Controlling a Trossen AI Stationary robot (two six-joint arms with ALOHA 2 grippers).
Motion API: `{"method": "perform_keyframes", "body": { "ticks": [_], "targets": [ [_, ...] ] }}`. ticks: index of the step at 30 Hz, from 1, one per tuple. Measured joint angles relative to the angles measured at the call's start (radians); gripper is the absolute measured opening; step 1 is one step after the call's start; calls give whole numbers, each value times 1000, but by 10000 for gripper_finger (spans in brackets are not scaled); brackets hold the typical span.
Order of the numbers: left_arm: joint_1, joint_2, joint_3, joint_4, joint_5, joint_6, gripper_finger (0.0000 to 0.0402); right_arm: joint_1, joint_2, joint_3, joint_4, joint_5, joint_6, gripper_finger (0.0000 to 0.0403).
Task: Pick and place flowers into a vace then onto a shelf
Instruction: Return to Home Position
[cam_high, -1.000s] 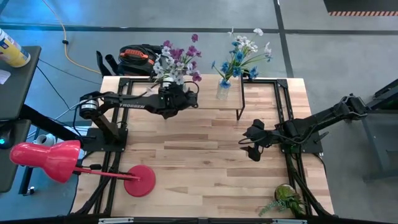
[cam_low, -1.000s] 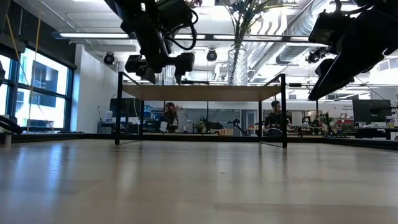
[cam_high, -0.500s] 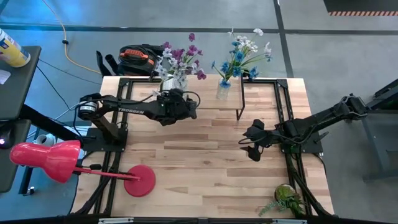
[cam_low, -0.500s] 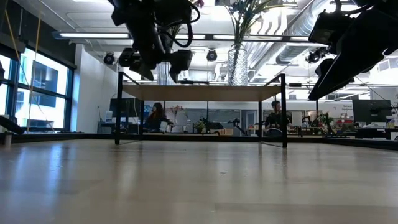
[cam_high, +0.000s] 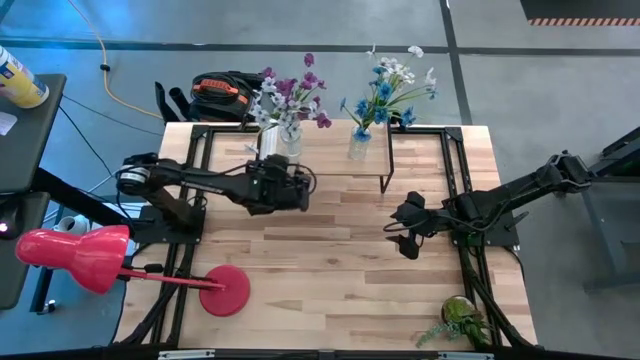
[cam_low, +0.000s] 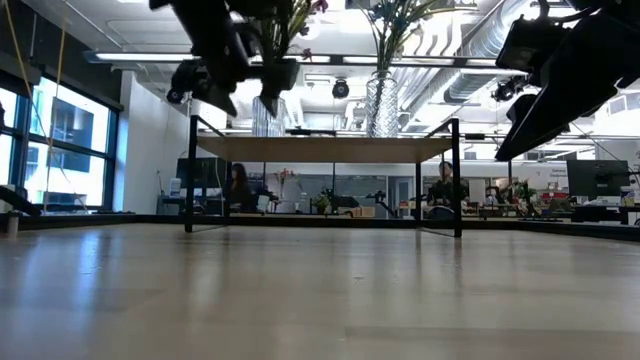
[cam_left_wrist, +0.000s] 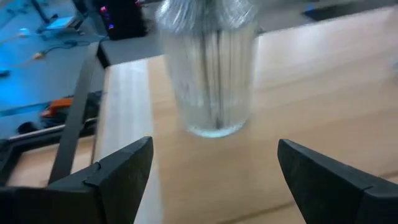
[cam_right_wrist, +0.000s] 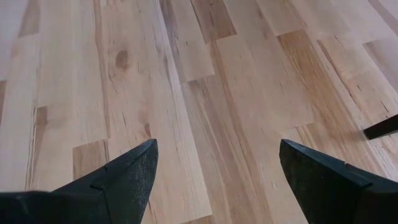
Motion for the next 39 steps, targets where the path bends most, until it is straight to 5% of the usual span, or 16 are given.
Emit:
{"method": "perform_keyframes", "body": {
  "ticks": [5, 11, 19, 25, 31, 39],
  "targets": [
    [-74, -23, 39, -83, 33, -34, 376, 0, 0, 0, 2, 0, 0, 326],
    [-187, -38, 59, -119, 192, 4, 367, 0, 0, 0, 3, 0, 0, 326],
    [-378, -66, 57, -175, 182, -39, 341, 0, 0, 0, 4, 0, 0, 326],
    [-441, -78, 58, -179, 205, -204, 322, 0, 0, 0, 4, 1, 0, 326],
    [-462, -88, 58, -134, 121, -212, 317, 0, 0, 0, 3, 2, -4, 326],
    [-461, -157, 57, -54, 158, 54, 316, 0, -3, -2, 53, 49, 33, 326]
  ]
}}
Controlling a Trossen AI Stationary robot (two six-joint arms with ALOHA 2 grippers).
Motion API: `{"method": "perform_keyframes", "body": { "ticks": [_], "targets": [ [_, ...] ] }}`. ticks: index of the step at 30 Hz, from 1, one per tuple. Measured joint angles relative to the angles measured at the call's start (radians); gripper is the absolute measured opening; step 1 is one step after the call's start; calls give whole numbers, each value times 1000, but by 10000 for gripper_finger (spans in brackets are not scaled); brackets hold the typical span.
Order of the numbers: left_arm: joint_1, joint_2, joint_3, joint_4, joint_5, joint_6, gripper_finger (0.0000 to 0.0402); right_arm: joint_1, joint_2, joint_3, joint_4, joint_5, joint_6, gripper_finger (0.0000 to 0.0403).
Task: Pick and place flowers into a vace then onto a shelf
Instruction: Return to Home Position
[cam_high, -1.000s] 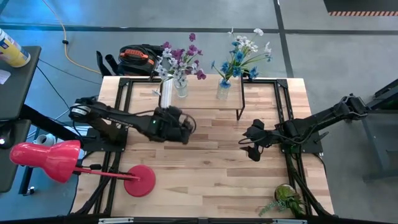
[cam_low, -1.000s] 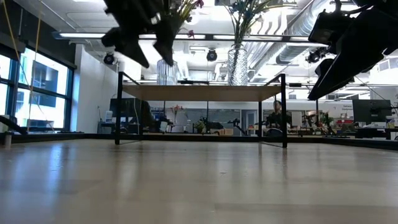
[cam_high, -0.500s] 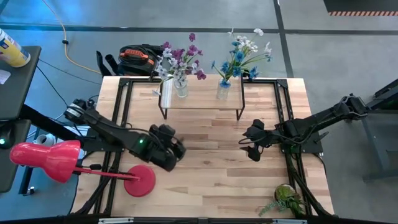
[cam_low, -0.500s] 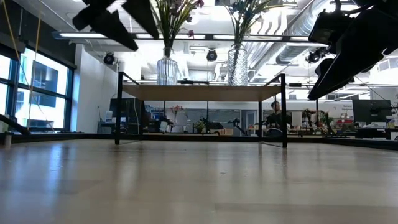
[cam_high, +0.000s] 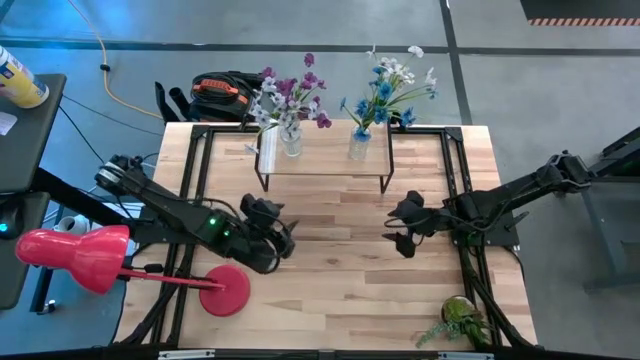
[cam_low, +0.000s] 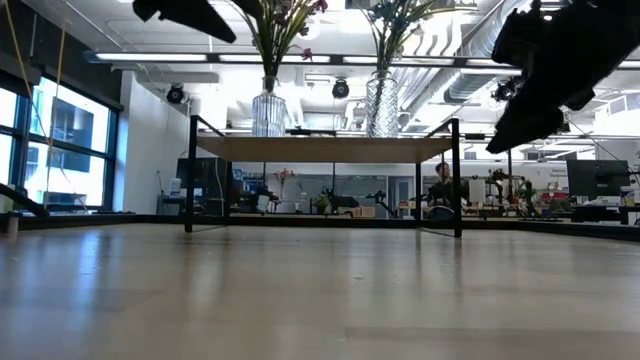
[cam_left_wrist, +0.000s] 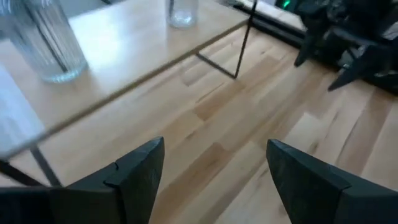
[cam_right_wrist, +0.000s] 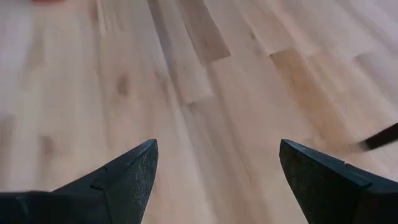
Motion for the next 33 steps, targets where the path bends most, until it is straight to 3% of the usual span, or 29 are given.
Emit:
{"method": "perform_keyframes", "body": {
  "ticks": [4, 7, 11, 13, 18, 22, 25, 30, 33],
  "targets": [
    [0, -67, -17, -37, -5, 55, 316, 0, -7, 0, 68, -31, 84, 326],
    [0, -136, -87, -25, -11, 74, 313, 0, -40, 0, 130, -132, 55, 326],
    [0, -243, -244, 107, -9, 83, 313, 11, -158, 0, 266, -342, -79, 326],
    [0, -297, -342, 247, -1, 114, 316, 10, -243, 3, 277, -392, -116, 326],
    [50, -415, -565, 592, 114, 274, 314, -8, -458, 3, 183, -303, -131, 326],
    [119, -497, -691, 721, 173, 335, 311, -25, -634, 2, 169, -258, -170, 326],
    [154, -572, -757, 771, 180, 377, 310, -41, -763, 4, 127, -224, -182, 326],
    [202, -705, -833, 806, 192, 444, 310, -58, -950, -1, -88, -105, -160, 326],
    [251, -792, -892, 808, 240, 445, 310, -59, -961, 14, -137, -38, -189, 326]
  ]
}}
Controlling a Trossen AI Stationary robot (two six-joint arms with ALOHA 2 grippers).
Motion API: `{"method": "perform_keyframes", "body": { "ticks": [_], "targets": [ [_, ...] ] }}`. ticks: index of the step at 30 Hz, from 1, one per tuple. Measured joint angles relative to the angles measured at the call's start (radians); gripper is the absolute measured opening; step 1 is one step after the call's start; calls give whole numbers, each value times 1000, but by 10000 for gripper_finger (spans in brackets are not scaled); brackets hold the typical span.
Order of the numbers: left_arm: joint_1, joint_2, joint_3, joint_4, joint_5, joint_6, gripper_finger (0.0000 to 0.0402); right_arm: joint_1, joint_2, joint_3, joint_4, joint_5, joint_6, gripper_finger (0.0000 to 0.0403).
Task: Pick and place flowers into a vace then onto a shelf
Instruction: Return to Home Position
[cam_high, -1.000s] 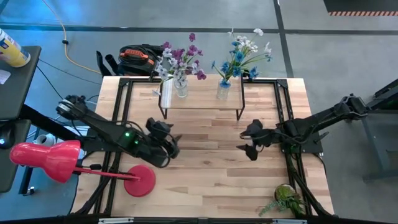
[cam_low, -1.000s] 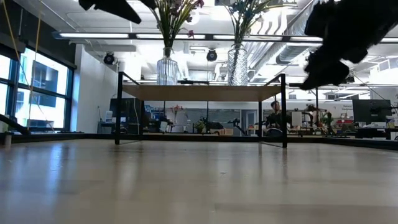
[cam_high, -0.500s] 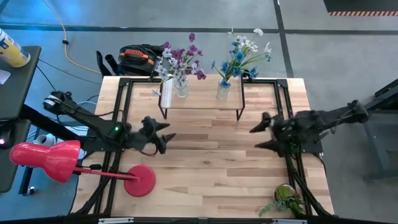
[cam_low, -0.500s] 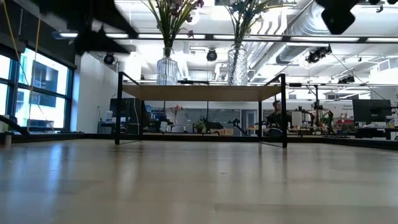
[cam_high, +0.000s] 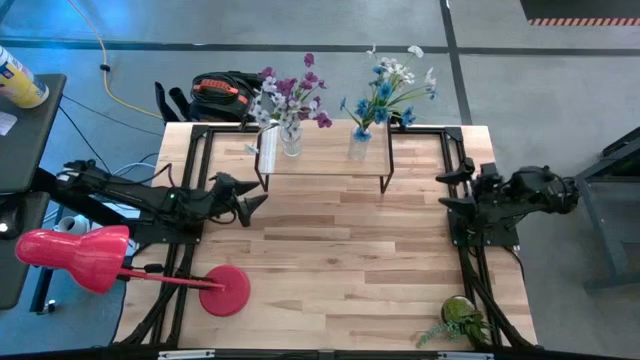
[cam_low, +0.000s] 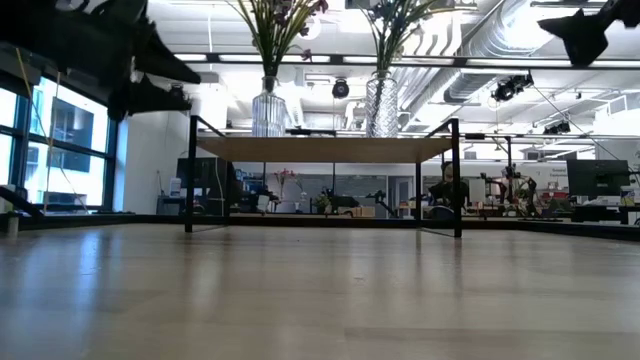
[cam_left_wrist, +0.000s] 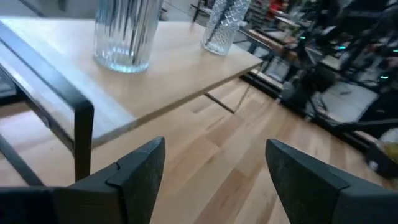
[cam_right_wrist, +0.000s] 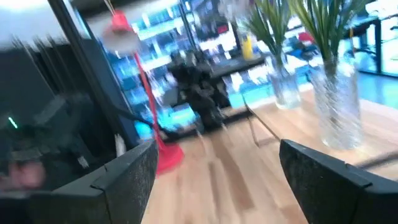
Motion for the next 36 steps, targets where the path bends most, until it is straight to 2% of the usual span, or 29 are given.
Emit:
{"method": "perform_keyframes", "body": {
  "ticks": [3, 6, 11, 17, 22, 24, 28, 36],
  "targets": [
    [30, -74, -56, 3, 65, -3, 310, 0, 18, -17, 2, 12, -25, 326],
    [31, -134, -100, 1, 70, -7, 310, 0, 0, -94, 59, -11, 4, 326],
    [31, -219, -154, 0, 41, -23, 310, 1, 3, -286, 402, -55, -29, 326],
    [31, -287, -218, -16, 34, -62, 310, 1, -1, -499, 684, -52, 4, 326],
    [31, -307, -261, -93, -60, -217, 310, 1, 6, -511, 648, -14, -55, 326],
    [31, -299, -261, -92, -87, -212, 310, 1, 6, -512, 644, 23, -112, 326],
    [31, -297, -260, -100, -112, -207, 310, 0, 6, -512, 598, 32, -209, 326],
    [31, -295, -260, -102, -112, -207, 310, 0, 7, -512, 542, 28, -229, 326]
  ]
}}
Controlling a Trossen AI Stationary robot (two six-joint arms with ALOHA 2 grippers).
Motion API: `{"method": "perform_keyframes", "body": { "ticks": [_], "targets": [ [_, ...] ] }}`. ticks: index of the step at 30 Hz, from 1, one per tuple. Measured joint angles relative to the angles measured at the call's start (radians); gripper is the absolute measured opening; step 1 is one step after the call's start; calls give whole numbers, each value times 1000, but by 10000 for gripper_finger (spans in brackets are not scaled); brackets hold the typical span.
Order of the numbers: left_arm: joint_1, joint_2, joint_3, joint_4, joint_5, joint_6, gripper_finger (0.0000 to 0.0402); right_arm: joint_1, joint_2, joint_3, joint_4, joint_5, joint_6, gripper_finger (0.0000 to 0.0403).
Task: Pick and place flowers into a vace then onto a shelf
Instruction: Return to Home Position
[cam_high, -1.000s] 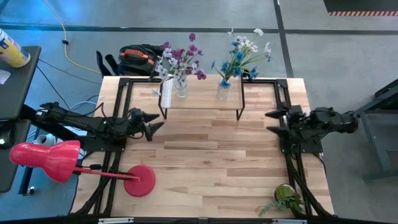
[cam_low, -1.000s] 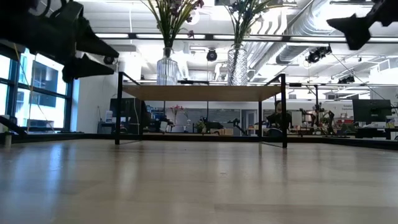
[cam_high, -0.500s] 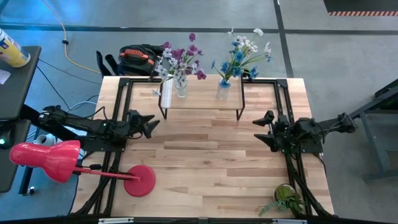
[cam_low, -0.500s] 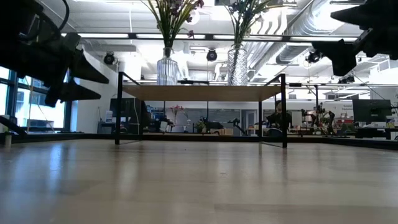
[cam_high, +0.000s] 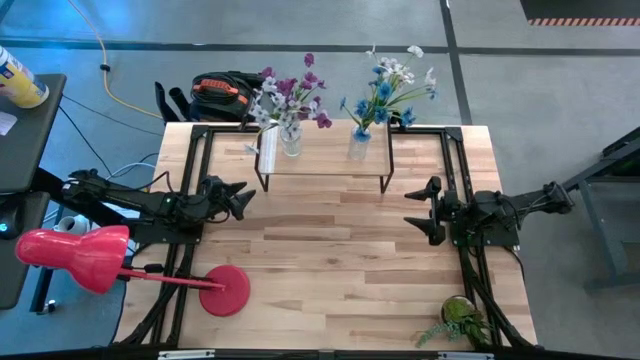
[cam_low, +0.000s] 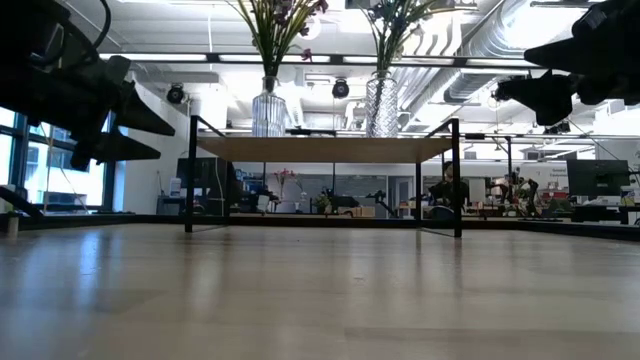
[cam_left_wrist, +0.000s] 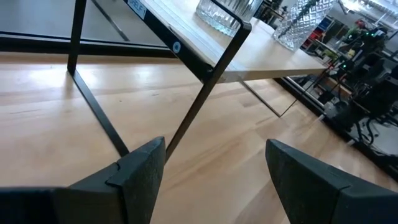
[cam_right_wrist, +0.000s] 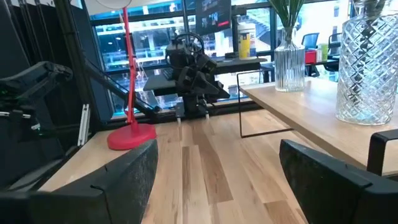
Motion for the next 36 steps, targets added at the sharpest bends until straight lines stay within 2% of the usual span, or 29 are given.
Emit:
{"method": "perform_keyframes", "body": {
  "ticks": [12, 17, 23, 26, 29, 32, 36],
  "targets": [
    [0, -3, 1, -3, 1, 0, 310, 0, 0, 0, -4, -1, 0, 326],
    [16, -117, 1, -3, 6, 9, 310, 0, 0, 0, -4, -1, 0, 326],
    [61, -332, 2, -5, 5, 201, 310, 0, 0, -1, -3, -1, 0, 326],
    [59, -330, 7, -21, 16, 237, 310, 0, -1, -1, -3, -1, 0, 326],
    [58, -332, 9, -25, 96, 264, 310, 0, 5, -1, -2, 0, 0, 326],
    [76, -330, 9, -25, 291, 353, 310, 0, 7, -1, -3, 1, 0, 326],
    [112, -331, 9, -40, 574, 571, 310, 0, 7, -1, -2, 2, 0, 326]
  ]
}}
